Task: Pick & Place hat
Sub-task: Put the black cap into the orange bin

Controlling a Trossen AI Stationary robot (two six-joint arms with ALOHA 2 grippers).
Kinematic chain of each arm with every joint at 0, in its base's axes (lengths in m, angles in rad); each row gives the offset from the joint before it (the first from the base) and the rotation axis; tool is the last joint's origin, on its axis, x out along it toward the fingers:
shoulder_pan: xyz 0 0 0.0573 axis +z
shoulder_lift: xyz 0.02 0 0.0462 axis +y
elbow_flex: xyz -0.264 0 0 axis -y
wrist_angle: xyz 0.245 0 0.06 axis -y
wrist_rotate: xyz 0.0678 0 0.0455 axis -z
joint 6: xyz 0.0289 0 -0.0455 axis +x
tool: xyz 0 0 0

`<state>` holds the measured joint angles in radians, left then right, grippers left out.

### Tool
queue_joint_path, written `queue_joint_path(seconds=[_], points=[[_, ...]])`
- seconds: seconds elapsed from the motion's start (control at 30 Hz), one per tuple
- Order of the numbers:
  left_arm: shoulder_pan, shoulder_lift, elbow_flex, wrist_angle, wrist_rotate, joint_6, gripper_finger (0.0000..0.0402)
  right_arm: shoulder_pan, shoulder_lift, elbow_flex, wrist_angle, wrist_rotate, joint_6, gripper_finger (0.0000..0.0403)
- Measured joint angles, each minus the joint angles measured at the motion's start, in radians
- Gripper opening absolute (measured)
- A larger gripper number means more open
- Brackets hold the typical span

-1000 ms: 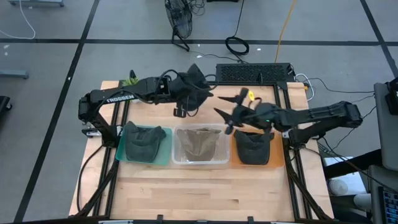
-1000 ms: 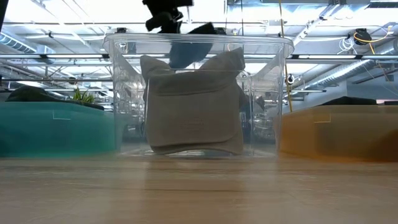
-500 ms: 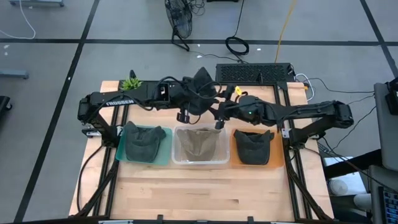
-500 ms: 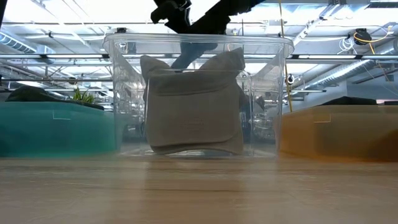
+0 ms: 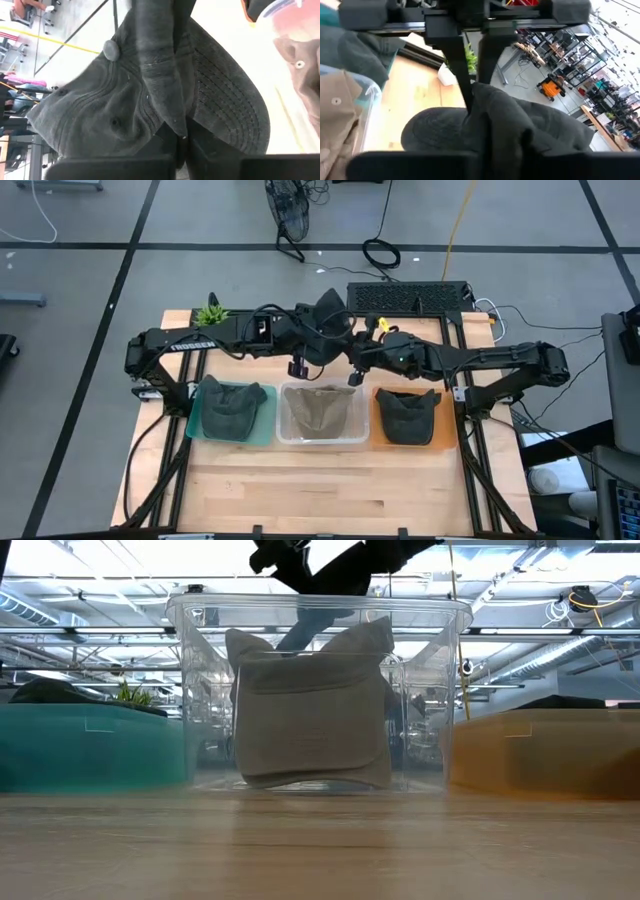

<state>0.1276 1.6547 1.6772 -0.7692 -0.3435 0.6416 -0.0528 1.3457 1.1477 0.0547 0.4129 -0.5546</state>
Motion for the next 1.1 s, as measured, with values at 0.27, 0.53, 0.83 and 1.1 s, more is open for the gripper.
queue_joint_path(seconds=[0.27,0.53,0.83,1.1], points=[[-0.001,0.000,0.000,0.088,-0.081,-0.056,0.0078,0.000,-0.056,0.000,-0.060,0.001,-0.020,0.0006],[-0.008,-0.035,-0.001,0.090,-0.112,-0.083,0.0116,0.007,-0.278,-0.001,-0.292,0.001,0.041,0.0003],[0.023,-0.132,-0.002,0.116,-0.042,-0.197,0.0120,0.088,-0.538,-0.001,-0.530,-0.178,0.267,0.0001],[0.040,-0.157,0.000,0.126,0.523,-0.164,0.0120,0.194,-0.600,-0.001,-0.665,-0.208,0.471,0.0001]])
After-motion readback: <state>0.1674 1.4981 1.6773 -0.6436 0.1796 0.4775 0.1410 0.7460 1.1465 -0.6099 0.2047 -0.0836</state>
